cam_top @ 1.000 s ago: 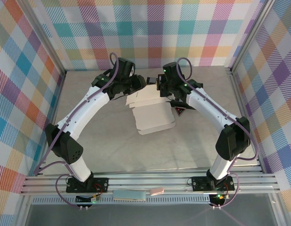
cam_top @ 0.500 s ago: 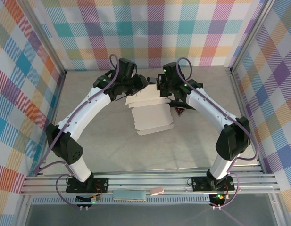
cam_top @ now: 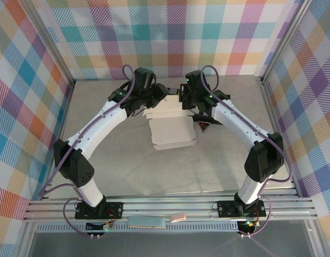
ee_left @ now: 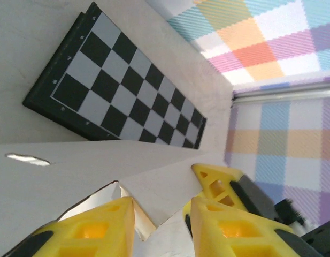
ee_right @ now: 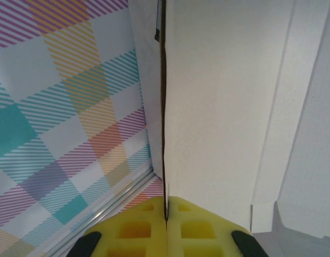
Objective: Fold the paper box
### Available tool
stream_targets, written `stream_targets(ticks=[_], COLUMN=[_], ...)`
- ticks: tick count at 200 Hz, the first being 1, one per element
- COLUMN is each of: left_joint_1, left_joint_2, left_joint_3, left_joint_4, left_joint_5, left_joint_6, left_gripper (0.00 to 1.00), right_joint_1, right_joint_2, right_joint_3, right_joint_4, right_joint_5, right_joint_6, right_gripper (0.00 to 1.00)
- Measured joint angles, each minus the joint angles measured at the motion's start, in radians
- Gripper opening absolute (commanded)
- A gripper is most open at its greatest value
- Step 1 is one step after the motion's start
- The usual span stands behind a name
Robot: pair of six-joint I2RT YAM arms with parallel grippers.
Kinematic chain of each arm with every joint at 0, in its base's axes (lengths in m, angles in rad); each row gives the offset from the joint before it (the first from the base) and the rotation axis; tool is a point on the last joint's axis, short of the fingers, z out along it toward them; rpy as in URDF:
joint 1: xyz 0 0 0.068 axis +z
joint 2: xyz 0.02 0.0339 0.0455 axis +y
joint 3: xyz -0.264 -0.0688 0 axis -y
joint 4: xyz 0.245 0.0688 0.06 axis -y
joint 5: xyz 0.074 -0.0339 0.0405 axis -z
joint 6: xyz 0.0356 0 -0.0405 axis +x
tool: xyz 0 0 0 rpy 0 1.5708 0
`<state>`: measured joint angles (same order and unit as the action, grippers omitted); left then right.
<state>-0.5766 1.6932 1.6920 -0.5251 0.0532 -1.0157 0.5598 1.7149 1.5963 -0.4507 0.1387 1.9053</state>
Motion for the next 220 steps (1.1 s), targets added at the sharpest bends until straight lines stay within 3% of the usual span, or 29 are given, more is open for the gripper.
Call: stream_targets(ticks=[25, 50, 89, 110, 139, 172, 220], left_joint_1=[0.013, 0.054, 0.282, 0.378, 0.369, 0.309, 0.252], left_joint_2=[-0.005, -0.069, -0.277, -0.312, -0.154, 0.053, 0.09], left_joint_3=[-0.005, -0.074, -0.314, -0.53, -0.742, -0.828, -0.831], left_joint_4=[0.045, 0.126, 0.261, 0.451, 0.753, 1.088, 1.411], left_joint_5=[0.014, 0.073, 0.134, 0.192, 0.299, 0.383, 0.41], left_joint_6=[-0.026, -0.027, -0.018, -0.061, -0.141, -0.257, -0.332], left_gripper=[0.38, 0.4, 0.21, 0.13, 0.1, 0.12, 0.19], right_joint_1=[-0.002, -0.023, -0.077, -0.105, -0.117, -0.124, -0.143], right_joint_2=[-0.018, -0.054, -0.115, -0.124, -0.124, -0.121, -0.088], right_joint_3=[-0.014, -0.014, -0.002, 0.04, 0.105, 0.116, 0.151], right_joint_4=[-0.003, -0.015, -0.098, -0.164, -0.244, -0.291, -0.335], right_joint_5=[0.016, 0.01, 0.0, -0.001, -0.022, -0.035, -0.049], right_joint_6=[0.015, 0.025, 0.05, 0.066, 0.109, 0.154, 0.165], right_gripper=[0.0, 0.0, 0.0, 0.0, 0.0, 0.0, 0.0])
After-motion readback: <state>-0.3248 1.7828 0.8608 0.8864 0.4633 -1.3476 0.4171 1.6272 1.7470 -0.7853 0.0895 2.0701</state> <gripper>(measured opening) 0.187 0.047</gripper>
